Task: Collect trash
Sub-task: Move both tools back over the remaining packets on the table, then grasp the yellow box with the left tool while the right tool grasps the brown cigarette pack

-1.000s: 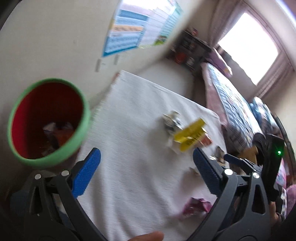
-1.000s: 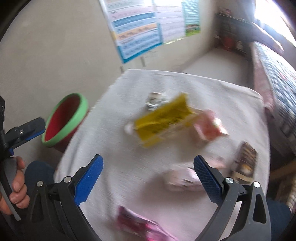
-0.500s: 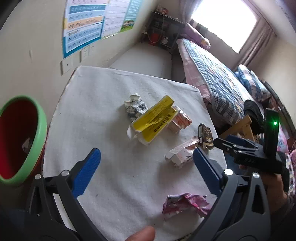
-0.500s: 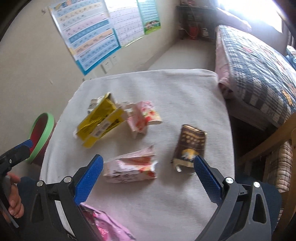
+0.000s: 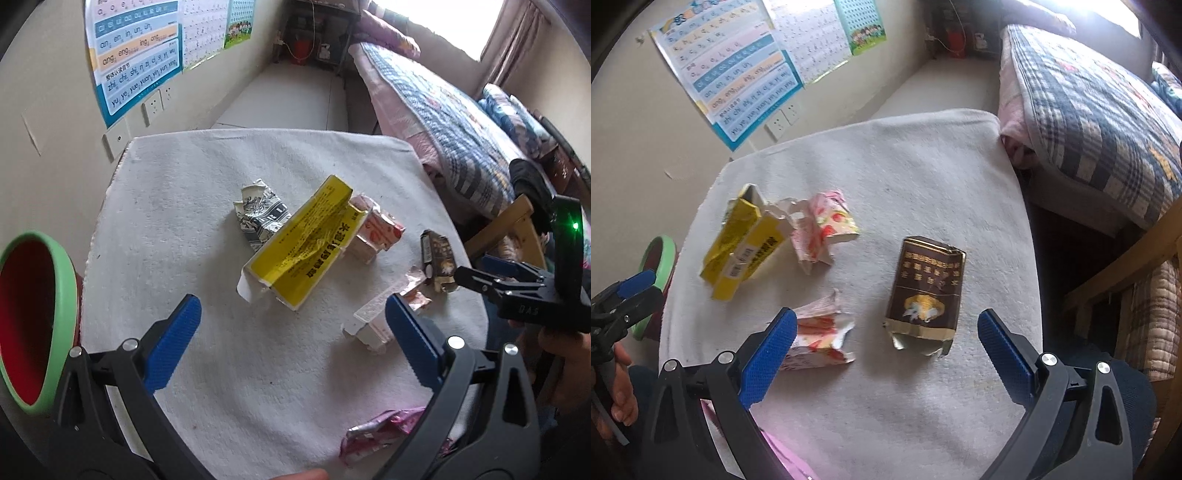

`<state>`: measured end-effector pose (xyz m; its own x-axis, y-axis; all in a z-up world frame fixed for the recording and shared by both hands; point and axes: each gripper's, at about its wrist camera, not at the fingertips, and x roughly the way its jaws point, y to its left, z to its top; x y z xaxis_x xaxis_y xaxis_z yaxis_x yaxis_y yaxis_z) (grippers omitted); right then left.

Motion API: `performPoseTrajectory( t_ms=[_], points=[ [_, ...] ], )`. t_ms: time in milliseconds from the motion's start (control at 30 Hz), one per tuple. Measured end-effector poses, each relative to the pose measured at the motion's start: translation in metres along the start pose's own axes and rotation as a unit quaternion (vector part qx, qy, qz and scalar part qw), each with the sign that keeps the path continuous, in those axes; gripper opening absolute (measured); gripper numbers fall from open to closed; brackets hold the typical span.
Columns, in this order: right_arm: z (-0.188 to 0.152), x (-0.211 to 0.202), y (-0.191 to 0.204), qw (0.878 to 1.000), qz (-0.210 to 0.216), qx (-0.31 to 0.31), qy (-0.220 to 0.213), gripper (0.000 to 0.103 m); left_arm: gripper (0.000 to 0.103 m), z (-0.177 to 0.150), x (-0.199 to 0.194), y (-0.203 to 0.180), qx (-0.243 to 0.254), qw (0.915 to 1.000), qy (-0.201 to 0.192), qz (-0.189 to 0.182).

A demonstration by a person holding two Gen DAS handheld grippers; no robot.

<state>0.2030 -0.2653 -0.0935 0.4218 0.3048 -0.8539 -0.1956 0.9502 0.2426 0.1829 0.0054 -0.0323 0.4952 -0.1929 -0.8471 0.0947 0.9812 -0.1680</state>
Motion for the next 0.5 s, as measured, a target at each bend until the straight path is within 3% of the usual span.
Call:
performPoseTrajectory(
  t_ms=[500],
  points=[
    [0.003, 0.034, -0.02, 0.999, -0.008, 0.035, 0.016, 0.095, 0.098, 0.019, 0.051, -0.009, 0.044, 0.998, 0.041, 0.018]
  ],
)
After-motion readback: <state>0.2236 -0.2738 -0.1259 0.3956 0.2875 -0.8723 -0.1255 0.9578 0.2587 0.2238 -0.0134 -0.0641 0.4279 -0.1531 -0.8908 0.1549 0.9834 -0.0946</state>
